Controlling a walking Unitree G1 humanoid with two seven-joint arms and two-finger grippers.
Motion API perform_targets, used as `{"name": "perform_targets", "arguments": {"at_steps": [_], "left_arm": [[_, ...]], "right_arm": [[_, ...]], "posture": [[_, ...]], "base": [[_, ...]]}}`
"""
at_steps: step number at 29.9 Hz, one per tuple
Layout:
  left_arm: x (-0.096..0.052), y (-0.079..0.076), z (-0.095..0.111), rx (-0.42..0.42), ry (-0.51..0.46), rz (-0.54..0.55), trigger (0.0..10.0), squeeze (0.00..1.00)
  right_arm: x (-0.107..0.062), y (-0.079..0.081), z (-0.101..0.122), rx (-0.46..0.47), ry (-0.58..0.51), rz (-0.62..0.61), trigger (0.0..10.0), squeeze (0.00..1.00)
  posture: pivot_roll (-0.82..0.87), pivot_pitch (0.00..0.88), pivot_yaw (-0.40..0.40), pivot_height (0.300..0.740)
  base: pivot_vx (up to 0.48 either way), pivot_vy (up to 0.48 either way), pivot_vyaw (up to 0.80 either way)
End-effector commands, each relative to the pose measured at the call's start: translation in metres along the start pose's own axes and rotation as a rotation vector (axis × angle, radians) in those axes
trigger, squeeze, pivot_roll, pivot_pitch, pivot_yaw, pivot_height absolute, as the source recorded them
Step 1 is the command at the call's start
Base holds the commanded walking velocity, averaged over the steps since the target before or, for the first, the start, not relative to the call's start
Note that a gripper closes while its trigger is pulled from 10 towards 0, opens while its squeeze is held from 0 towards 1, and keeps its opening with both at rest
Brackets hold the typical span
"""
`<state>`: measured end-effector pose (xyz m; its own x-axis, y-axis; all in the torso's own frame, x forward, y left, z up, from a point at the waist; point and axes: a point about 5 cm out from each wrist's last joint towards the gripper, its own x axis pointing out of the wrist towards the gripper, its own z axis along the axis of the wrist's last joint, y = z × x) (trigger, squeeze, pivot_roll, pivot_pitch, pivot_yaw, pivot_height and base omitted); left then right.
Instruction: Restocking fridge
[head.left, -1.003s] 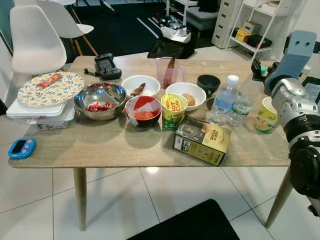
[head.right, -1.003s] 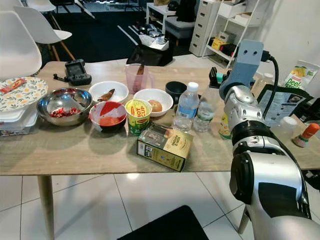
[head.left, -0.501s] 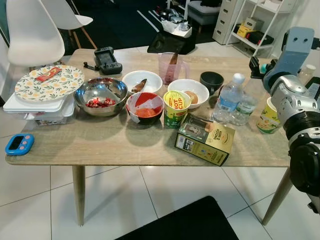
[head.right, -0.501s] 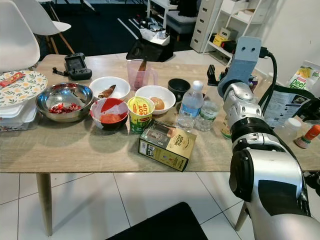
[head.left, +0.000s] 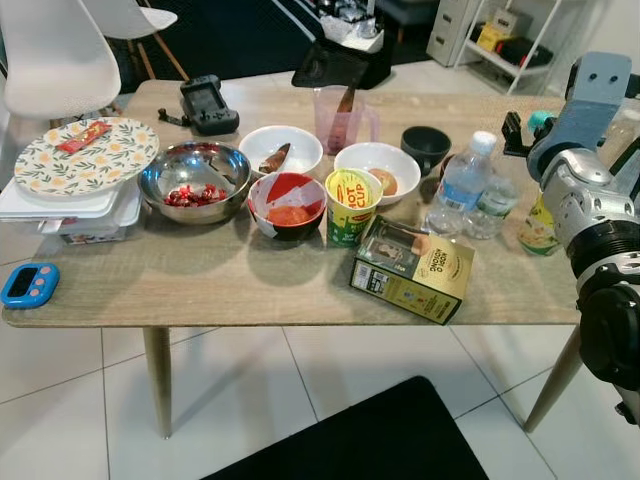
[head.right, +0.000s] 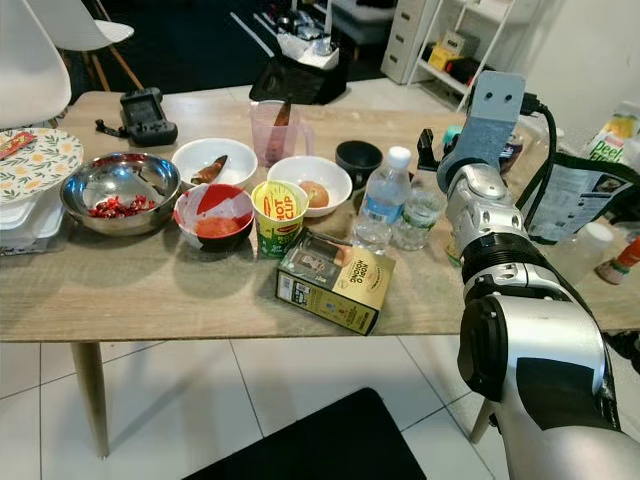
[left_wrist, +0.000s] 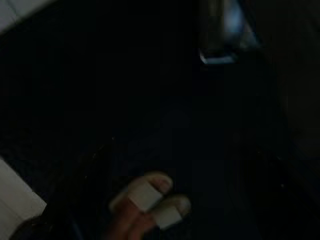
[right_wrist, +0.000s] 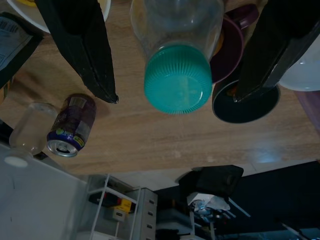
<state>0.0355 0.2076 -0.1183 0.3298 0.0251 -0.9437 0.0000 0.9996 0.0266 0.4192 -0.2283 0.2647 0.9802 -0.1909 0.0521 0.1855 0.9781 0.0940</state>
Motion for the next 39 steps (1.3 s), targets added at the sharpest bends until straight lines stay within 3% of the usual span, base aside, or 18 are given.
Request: {"name": "perform_targets", "arguments": {"at_steps": [1, 2, 3, 5, 6, 12, 15, 21, 22, 27, 28, 30, 31, 32, 39], "left_arm": [[-0.001, -0.005, -0.007, 0.008, 0.021, -0.018, 10.0, 0.00], [-0.002, -0.003, -0.009, 0.012, 0.023, -0.016, 10.0, 0.00], [-0.003, -0.001, -0.010, 0.016, 0.025, -0.013, 10.0, 0.00], [-0.003, -0.001, -0.010, 0.016, 0.025, -0.013, 10.0, 0.00], [-0.003, 0.003, -0.010, 0.024, 0.025, -0.009, 10.0, 0.00], [-0.004, 0.009, -0.008, 0.035, 0.020, -0.002, 10.0, 0.00], [0.000, 0.012, 0.007, 0.055, -0.007, -0.003, 10.0, 0.00], [0.002, 0.012, 0.014, 0.065, -0.018, -0.006, 10.0, 0.00], [0.003, 0.012, 0.021, 0.073, -0.026, -0.007, 10.0, 0.00], [0.004, 0.013, 0.024, 0.076, -0.029, -0.006, 10.0, 0.00], [0.004, 0.015, 0.028, 0.081, -0.035, -0.002, 10.0, 0.00], [0.005, 0.015, 0.030, 0.083, -0.037, -0.001, 10.0, 0.00], [0.005, 0.015, 0.031, 0.085, -0.038, -0.001, 10.0, 0.00], [0.005, 0.015, 0.033, 0.086, -0.039, -0.001, 10.0, 0.00], [0.007, 0.013, 0.039, 0.094, -0.043, -0.007, 10.0, 0.00]], "right_arm": [[0.000, -0.004, -0.003, 0.012, 0.016, -0.018, 10.0, 0.00], [0.000, -0.004, -0.004, 0.018, 0.016, -0.017, 7.6, 0.00], [-0.001, -0.004, -0.005, 0.023, 0.016, -0.018, 1.2, 0.00], [-0.001, -0.004, -0.005, 0.023, 0.016, -0.018, 1.2, 0.00], [-0.001, -0.005, -0.006, 0.031, 0.012, -0.020, 0.0, 0.00], [-0.001, -0.006, -0.004, 0.046, -0.004, -0.025, 0.0, 0.00], [-0.001, -0.016, 0.009, 0.060, -0.060, -0.048, 0.0, 0.00], [-0.001, -0.024, 0.018, 0.063, -0.097, -0.061, 0.0, 0.00], [-0.001, -0.031, 0.028, 0.075, -0.139, -0.072, 0.0, 0.00], [-0.002, -0.034, 0.032, 0.082, -0.156, -0.076, 0.0, 0.00], [-0.004, -0.040, 0.051, 0.119, -0.252, -0.062, 0.0, 0.00], [-0.004, -0.042, 0.057, 0.131, -0.282, -0.058, 0.0, 0.00], [-0.006, -0.044, 0.068, 0.157, -0.340, -0.036, 6.8, 0.00], [-0.008, -0.045, 0.076, 0.177, -0.382, -0.016, 9.8, 0.00], [-0.014, -0.049, 0.102, 0.297, -0.517, 0.069, 10.0, 0.00]], "posture": [[0.06, 0.148, -0.103, 0.740], [0.07, 0.152, -0.096, 0.740], [0.07, 0.157, -0.088, 0.740], [0.07, 0.157, -0.088, 0.740], [0.07, 0.162, -0.076, 0.740], [0.07, 0.162, -0.067, 0.740], [0.05, 0.143, -0.044, 0.740], [0.05, 0.127, -0.034, 0.740], [0.04, 0.111, -0.026, 0.740], [0.04, 0.108, -0.025, 0.740], [0.04, 0.087, -0.019, 0.740], [0.04, 0.087, -0.019, 0.740], [0.04, 0.073, -0.016, 0.740], [0.03, 0.064, -0.015, 0.740], [0.03, 0.043, -0.015, 0.740]], "base": [[0.000, 0.000, 0.00], [0.000, 0.000, 0.00], [0.000, 0.000, 0.00], [0.000, 0.000, 0.00], [0.000, 0.000, 0.00], [0.000, 0.000, 0.00], [0.000, 0.000, 0.00], [0.000, 0.000, 0.00], [0.000, 0.000, 0.00], [0.000, 0.000, 0.00], [0.000, 0.000, 0.00], [0.000, 0.000, 0.00], [0.000, 0.000, 0.00], [0.000, 0.000, 0.00], [0.000, 0.000, 0.00]]}}
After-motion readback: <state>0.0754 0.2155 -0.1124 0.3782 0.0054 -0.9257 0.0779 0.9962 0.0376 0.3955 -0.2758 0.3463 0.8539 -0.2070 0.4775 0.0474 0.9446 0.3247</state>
